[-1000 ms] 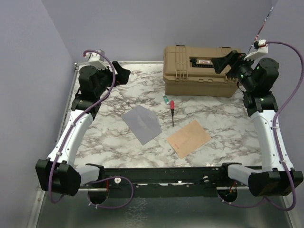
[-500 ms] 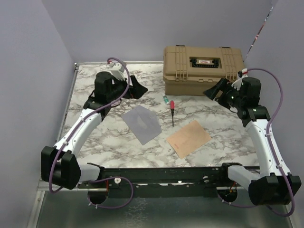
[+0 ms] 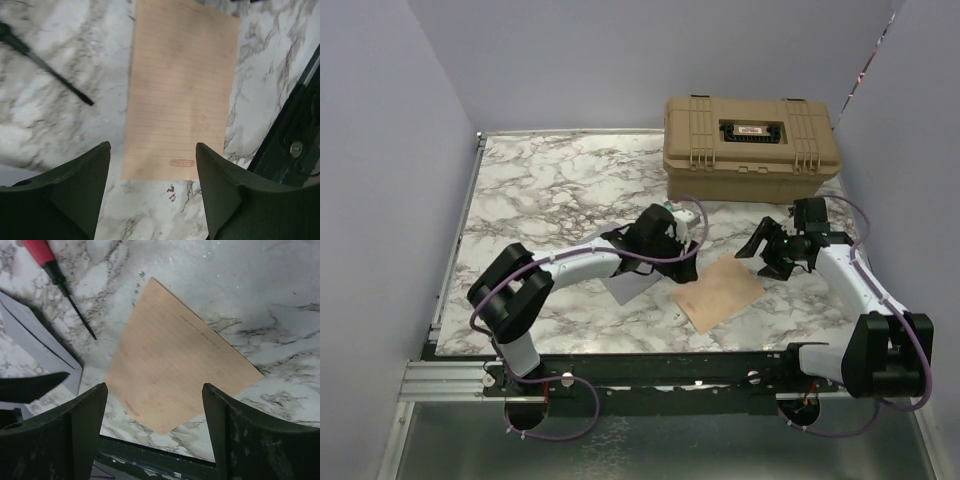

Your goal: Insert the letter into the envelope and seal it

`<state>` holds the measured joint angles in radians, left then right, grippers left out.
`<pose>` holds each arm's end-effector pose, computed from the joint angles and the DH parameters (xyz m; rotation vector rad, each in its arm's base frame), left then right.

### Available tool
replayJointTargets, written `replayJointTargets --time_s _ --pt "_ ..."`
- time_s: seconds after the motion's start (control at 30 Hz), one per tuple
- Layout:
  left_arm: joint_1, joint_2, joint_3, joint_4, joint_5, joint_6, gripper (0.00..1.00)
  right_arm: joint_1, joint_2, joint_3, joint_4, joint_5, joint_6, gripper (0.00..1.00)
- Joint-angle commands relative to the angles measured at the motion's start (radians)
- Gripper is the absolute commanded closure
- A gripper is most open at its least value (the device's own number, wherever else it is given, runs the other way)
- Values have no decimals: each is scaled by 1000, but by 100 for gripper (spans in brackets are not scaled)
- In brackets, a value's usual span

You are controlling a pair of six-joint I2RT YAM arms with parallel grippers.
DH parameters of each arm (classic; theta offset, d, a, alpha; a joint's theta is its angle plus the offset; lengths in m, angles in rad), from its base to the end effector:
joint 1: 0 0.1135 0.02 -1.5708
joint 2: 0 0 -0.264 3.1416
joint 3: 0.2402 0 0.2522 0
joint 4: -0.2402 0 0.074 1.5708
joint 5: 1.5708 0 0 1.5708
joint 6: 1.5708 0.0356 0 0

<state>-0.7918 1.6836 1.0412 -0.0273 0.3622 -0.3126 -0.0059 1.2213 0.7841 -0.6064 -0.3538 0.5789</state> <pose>0.2481 -0.2693 0.2105 0.7679 2.2569 -0.9728 0.2310 0.0110 0.2194 0.6438 2.5836 0.6589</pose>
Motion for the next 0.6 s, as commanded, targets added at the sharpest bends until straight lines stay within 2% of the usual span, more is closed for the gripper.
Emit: replayJointTargets --time_s 0.0,0.2,0.33,0.43,0.57 --pt "-114 61 84 -13 -76 85 34 -2 51 -14 -18 57 -14 20" --pt "-208 176 147 5 -72 115 58 -2 58 -47 31 155 -55 20" --pt "-253 255 129 16 -93 122 70 -2 64 -80 78 186 -56 23" --pt "-262 282 95 20 -117 103 78 -2 54 -86 50 184 -28 24" --pt "-263 282 34 24 -197 60 82 -2 24 -104 -14 222 -4 25"
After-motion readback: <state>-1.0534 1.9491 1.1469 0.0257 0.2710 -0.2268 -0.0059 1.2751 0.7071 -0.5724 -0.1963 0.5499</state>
